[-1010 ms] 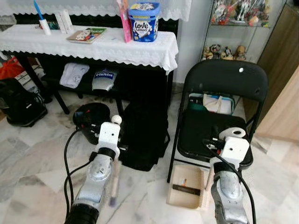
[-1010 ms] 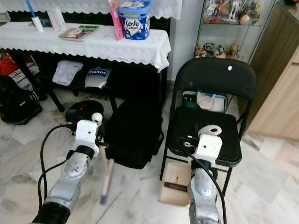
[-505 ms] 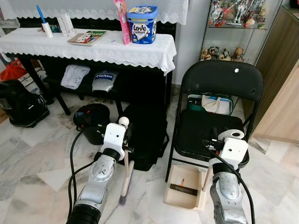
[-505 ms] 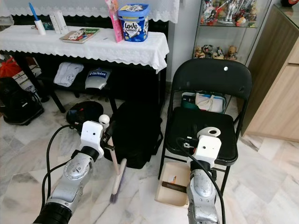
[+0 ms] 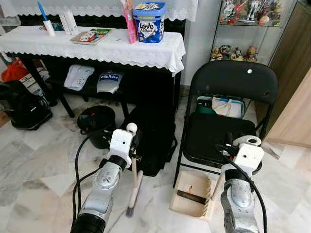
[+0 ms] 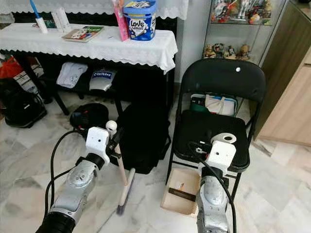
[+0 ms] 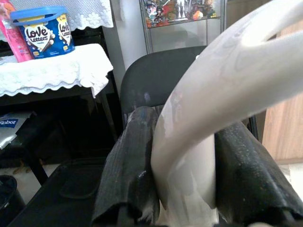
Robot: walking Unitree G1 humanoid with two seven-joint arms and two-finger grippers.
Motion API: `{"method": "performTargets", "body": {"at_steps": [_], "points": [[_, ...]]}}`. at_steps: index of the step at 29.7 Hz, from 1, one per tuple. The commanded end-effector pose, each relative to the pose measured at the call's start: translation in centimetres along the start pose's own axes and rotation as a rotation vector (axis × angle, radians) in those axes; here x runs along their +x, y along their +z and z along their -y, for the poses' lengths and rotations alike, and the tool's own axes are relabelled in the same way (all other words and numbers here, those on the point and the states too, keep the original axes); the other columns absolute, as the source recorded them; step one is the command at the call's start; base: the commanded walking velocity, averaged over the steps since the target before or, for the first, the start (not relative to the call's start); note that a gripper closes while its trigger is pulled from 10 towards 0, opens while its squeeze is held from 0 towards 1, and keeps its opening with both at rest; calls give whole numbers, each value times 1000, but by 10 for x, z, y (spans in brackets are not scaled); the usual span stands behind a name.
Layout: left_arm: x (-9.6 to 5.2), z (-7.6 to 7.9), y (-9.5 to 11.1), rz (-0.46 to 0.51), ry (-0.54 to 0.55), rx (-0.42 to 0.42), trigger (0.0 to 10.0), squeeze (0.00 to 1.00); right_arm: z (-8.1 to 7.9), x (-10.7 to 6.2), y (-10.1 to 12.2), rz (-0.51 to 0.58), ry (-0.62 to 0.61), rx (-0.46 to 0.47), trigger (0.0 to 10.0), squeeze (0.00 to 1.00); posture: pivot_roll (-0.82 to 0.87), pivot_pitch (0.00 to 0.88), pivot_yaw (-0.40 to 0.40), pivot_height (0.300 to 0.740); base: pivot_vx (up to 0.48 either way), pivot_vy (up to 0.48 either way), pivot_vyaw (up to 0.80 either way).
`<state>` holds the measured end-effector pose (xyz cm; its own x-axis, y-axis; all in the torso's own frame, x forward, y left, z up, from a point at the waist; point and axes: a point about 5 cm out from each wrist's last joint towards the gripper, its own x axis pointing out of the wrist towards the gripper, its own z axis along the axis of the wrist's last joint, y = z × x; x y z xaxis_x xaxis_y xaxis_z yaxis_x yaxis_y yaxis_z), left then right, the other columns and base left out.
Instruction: Sweep floor
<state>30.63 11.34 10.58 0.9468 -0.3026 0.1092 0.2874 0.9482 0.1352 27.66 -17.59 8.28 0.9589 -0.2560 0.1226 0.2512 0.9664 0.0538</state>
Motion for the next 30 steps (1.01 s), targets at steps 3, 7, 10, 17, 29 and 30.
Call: {"method": "performTargets", "body": {"at_steps": [3,7,10,17,29,30], "points": [[1,0,10,50,-7,-2,10000,0,-23,6,20,83,44,127,10000,0,-74,0,90,740,0,0,0],[1,1,10,52,-12,-10,10000,0,-24,6,20,80,40,126,10000,0,-74,0,90,740,-61,0,0],[1,1,10,53,-15,-12,10000,0,-24,6,20,80,38,124,10000,0,-75,0,90,740,-81,0,0],[1,2,11,53,-22,-20,10000,0,-23,6,19,79,33,122,10000,0,-75,0,90,740,0,0,0],[1,3,11,53,-35,-24,10000,0,-19,7,18,71,-8,104,10000,0,-73,0,90,740,-144,0,0],[1,3,11,52,-35,-24,10000,0,-18,7,18,71,-10,104,10000,0,-73,0,90,740,0,0,0]]}}
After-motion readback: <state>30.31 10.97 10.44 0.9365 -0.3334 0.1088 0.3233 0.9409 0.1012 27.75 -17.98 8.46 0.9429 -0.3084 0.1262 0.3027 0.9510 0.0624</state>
